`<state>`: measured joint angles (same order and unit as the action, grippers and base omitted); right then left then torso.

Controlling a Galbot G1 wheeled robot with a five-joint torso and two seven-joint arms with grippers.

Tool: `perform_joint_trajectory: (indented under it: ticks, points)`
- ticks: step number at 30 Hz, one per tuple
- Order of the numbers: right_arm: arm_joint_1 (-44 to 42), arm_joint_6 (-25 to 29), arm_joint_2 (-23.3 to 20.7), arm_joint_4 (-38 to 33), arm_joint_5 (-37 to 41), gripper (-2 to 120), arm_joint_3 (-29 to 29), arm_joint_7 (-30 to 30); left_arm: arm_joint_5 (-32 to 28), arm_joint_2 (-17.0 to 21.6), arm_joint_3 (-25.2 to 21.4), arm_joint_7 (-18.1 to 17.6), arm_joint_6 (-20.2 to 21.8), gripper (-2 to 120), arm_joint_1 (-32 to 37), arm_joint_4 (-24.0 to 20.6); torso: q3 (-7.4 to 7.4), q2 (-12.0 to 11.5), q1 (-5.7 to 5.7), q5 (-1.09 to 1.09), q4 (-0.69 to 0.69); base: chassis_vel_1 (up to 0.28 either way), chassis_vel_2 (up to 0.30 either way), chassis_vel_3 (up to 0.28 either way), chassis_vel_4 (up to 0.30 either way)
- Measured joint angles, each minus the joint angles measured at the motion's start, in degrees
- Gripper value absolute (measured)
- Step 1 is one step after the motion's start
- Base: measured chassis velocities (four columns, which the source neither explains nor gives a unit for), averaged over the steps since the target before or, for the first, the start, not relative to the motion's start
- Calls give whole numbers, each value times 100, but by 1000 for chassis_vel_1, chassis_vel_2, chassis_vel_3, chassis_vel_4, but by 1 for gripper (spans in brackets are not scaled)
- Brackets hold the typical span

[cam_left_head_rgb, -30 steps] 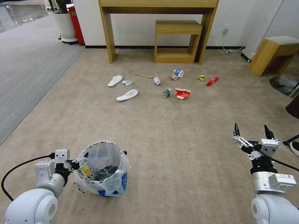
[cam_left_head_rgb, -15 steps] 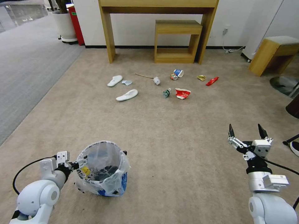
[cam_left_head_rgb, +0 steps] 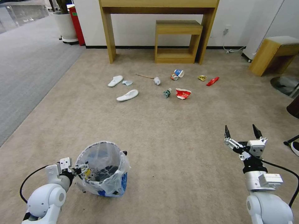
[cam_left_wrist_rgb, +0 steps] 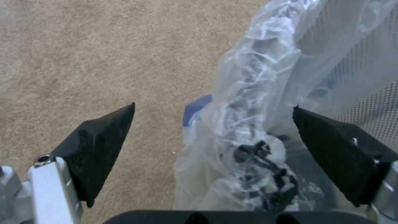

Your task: Pick up the trash bin and place the garbage on the floor into it.

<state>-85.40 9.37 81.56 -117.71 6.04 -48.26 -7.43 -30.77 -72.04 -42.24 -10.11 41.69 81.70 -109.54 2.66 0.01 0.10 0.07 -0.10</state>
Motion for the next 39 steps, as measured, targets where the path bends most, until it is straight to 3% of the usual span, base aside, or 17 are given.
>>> perform_joint_trajectory:
  ticks: [10,34,39]
  points:
    - [-23,40,11,-20,-41,100,9,-34,70,-72,50,-39,-1,95,93,-101,1,0,0,-6,-1,0,0,0,0]
    - [-52,153,-7,-95,-112,100,13,-37,-204,-71,-11,-481,64,5,409,-444,3,-1,1,-9,-2,0,0,0,0]
    - [-53,151,-16,-157,-112,100,-5,81,-563,-108,-78,-720,84,1,466,-608,3,-2,2,-13,-3,0,0,0,0]
